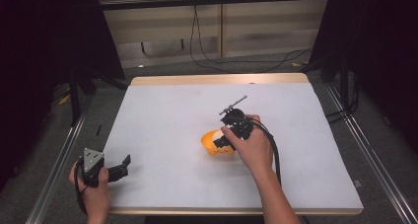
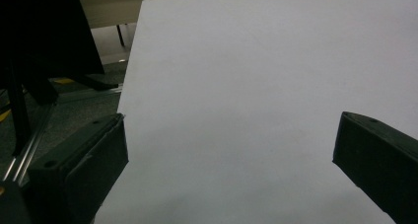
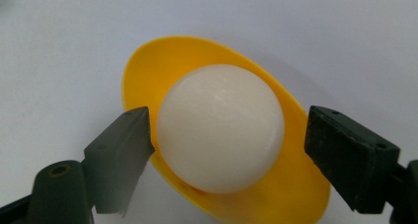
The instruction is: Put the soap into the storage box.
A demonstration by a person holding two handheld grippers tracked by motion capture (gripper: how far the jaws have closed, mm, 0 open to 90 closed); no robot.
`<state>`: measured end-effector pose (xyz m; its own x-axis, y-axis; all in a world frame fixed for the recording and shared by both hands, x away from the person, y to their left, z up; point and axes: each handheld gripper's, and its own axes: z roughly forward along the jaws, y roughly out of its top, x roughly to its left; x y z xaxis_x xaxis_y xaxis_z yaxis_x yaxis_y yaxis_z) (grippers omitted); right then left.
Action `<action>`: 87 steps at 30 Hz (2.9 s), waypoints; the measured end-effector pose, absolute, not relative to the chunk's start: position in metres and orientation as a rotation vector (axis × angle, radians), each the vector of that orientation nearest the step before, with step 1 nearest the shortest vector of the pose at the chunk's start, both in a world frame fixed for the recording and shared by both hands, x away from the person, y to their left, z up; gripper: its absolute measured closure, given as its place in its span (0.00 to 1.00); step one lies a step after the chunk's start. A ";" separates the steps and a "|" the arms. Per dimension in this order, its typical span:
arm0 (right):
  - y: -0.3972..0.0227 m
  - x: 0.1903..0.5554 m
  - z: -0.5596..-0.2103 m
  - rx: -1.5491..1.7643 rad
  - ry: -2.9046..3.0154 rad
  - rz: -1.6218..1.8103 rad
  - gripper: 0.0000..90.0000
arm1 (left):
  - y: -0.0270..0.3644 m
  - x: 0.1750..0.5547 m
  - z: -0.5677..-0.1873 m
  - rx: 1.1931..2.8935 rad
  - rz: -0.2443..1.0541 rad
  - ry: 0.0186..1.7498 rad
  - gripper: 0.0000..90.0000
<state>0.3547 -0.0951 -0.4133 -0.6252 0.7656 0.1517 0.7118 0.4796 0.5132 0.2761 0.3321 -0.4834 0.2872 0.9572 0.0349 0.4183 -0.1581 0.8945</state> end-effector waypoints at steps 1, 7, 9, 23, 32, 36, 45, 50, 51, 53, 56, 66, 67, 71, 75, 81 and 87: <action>-0.098 0.354 -0.412 1.315 2.604 0.843 0.18 | 0.332 0.276 -0.483 1.736 0.821 1.256 0.00; -0.109 0.349 -0.409 1.300 2.585 0.870 0.09 | 0.333 0.276 -0.483 1.743 0.823 1.253 0.00; -0.113 0.346 -0.408 1.308 2.570 0.870 0.06 | 0.333 0.276 -0.483 1.744 0.823 1.252 0.00; -0.141 0.333 -0.405 1.329 2.408 0.892 0.00 | 0.332 0.276 -0.483 1.741 0.829 1.251 0.00; -0.160 0.327 -0.409 1.356 2.379 0.888 0.00 | 0.332 0.276 -0.483 1.740 0.829 1.251 0.00; -0.170 0.324 -0.413 1.378 2.357 0.874 0.00 | 0.331 0.276 -0.483 1.740 0.833 1.253 0.00; -0.188 0.319 -0.420 1.411 2.330 0.872 0.00 | 0.331 0.276 -0.483 1.738 0.832 1.254 0.00; -0.198 0.316 -0.424 1.440 2.311 0.858 0.00 | 0.331 0.276 -0.483 1.740 0.835 1.255 0.00; -0.201 0.315 -0.425 1.440 2.310 0.848 0.00 | 0.331 0.276 -0.483 1.739 0.832 1.254 0.00; -0.206 0.314 -0.427 1.444 2.306 0.847 0.00 | 0.331 0.275 -0.483 1.741 0.834 1.253 0.00; -0.212 0.311 -0.430 1.460 2.291 0.841 0.00 | 0.331 0.275 -0.483 1.740 0.835 1.253 0.00; -0.234 0.300 -0.439 1.495 2.236 0.836 0.00 | 0.330 0.276 -0.483 1.737 0.835 1.252 0.00; -0.239 0.298 -0.441 1.494 2.222 0.840 0.00 | 0.331 0.276 -0.483 1.745 0.836 1.249 0.00; -0.249 0.293 -0.443 1.503 2.197 0.843 0.00 | 0.330 0.276 -0.483 1.737 0.836 1.251 0.00; -0.258 0.288 -0.445 1.516 2.180 0.839 0.00 | 0.330 0.275 -0.483 1.739 0.838 1.251 0.00; -0.269 0.282 -0.447 1.534 2.147 0.835 0.00 | 0.330 0.275 -0.484 1.734 0.840 1.252 0.00; -0.285 0.274 -0.453 1.552 2.105 0.847 0.00 | 0.330 0.275 -0.484 1.736 0.841 1.252 0.00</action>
<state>0.2741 -0.2854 -0.4528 -0.3107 0.9496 0.0418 0.7138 0.2041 0.6699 0.2754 0.3298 -0.4835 0.2836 0.9574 0.0536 0.4117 -0.1721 0.8949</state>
